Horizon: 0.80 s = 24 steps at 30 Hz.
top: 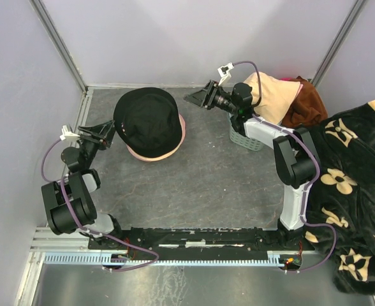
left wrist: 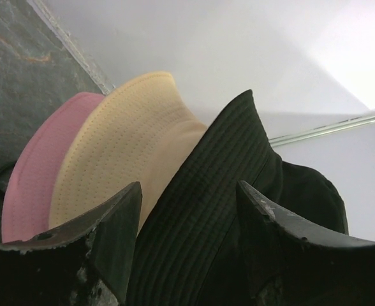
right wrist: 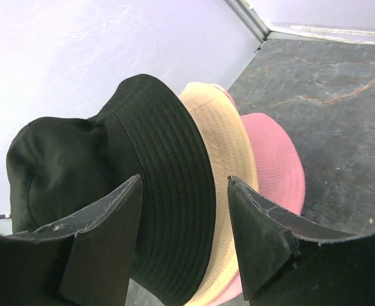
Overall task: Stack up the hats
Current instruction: Move the bin to the center of the board.
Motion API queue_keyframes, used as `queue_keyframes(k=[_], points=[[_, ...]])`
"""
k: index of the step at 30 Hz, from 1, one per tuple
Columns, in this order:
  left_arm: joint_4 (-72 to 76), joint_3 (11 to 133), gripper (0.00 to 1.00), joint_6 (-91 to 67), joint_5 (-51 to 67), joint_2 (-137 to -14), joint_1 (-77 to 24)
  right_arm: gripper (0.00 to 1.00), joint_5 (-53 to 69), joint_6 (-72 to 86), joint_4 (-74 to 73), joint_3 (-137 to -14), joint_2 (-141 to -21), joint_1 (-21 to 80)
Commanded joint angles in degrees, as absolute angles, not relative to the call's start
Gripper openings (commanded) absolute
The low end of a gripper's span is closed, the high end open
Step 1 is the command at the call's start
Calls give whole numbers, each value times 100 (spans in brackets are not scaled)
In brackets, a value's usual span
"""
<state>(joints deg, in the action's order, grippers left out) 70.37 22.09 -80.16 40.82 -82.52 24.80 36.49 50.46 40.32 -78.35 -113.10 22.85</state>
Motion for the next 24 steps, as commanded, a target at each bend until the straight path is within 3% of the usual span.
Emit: queue_keyframes(k=[1,16,21,24], points=[[7466,2542,68,-8090,4346,-8278,2503,64,4068,5452,4789,-8291,-11494,2301],[7081,2726,66,-7678,4366,-8480,2266,64,4339,5753,4890,-8934,-12328,2371],[7082,2829,55,-7612,4426,-8547,2166,64,4422,5897,5025,-9063,-12505,2371],[7142,2846,35,-7618,4471,-8616,2145,64,4468,5979,5099,-9119,-12595,2373]])
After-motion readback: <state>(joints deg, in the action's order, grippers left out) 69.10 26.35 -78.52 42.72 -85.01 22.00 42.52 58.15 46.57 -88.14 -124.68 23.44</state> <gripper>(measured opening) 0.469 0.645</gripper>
